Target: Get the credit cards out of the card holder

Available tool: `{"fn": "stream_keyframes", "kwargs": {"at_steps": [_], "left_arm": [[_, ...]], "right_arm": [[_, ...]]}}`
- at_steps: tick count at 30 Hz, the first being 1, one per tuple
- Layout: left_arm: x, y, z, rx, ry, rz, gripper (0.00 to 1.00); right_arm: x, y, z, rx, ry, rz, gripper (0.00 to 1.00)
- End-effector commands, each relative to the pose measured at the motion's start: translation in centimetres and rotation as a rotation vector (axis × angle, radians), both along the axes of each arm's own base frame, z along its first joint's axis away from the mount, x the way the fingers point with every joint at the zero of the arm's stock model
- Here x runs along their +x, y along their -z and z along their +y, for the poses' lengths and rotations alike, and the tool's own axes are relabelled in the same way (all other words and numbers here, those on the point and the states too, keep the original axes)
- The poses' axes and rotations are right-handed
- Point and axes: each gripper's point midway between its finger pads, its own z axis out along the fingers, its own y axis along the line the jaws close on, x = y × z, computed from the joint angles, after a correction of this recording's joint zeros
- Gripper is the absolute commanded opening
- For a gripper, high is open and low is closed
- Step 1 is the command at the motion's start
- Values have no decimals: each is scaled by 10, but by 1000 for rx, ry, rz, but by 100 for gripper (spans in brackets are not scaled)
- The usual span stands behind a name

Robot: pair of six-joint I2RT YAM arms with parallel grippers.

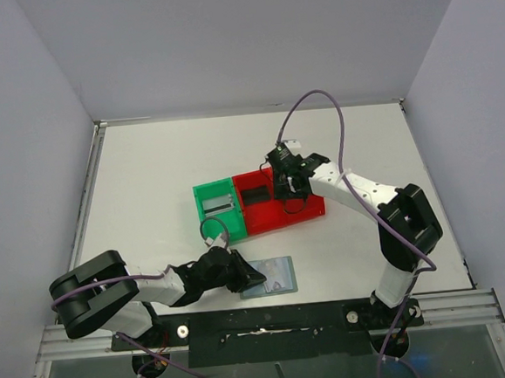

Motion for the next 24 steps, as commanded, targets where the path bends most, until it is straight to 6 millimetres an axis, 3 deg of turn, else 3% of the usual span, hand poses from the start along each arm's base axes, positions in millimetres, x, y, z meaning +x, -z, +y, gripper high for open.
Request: {"fn": "stream_keyframes", "kwargs": {"at_steps": [1,4,8,12,18,24], "left_arm": [[6,-7,-7,-1,14,-33,11],[6,-7,-7,-1,16,-33,11],[6,-7,-7,0,16,-33,11],[5,-7,-7,0,19,-35,11],[5,-8,-7,-2,19,-36,10],[5,-8,-7,-2,22,-37,10]], "right_arm": [[12,-8,-11,2,39,-45,27],[12,-10,-4,34,1,-45,30],[14,-16,9,72,-79,-57,43],[18,-19,17,83,-133,-57,47],[22,-7,12,16,-123,-22,45],[24,-4,4,-18,-82,-22,32]]}}
